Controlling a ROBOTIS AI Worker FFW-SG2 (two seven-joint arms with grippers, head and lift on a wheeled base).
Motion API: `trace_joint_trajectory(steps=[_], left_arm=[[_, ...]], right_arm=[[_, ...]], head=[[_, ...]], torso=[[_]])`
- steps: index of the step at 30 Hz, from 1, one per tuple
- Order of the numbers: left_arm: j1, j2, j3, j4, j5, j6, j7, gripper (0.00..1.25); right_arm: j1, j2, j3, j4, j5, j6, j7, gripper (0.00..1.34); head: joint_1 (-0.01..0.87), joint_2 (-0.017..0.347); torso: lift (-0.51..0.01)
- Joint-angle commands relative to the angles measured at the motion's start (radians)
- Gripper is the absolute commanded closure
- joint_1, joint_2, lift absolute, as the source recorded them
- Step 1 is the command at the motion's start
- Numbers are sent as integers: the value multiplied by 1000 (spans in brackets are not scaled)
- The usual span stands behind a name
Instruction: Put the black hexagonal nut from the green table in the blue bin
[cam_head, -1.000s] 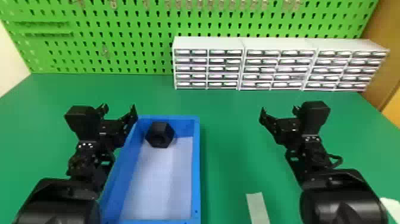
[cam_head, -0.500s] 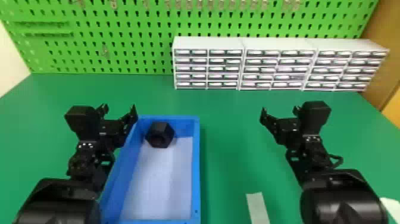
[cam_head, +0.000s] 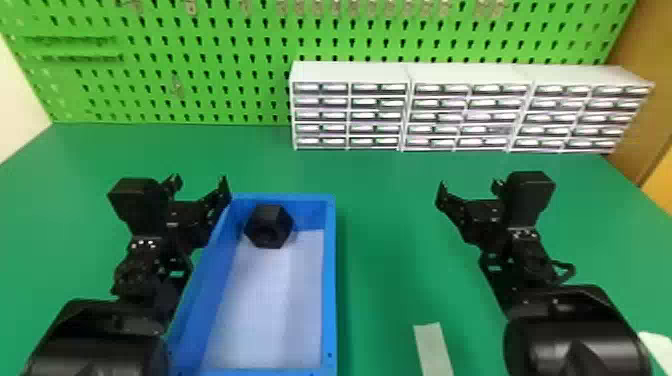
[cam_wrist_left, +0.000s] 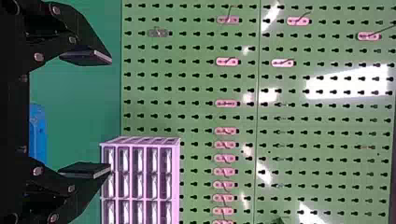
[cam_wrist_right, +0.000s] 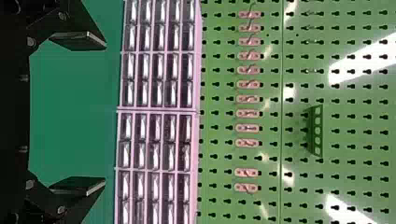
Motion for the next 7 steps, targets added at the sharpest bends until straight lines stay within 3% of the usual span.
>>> trace_joint_trajectory(steps=[1,7], left_arm=[[0,0,1,-1,0,0,0,441],[0,0,0,1,0,0,0,441]], right_arm=[[-2,0,1,0,0,0,-1,259],[0,0,1,0,0,0,1,259]], head=[[686,52],[686,52]], torso=[[-97],[-97]])
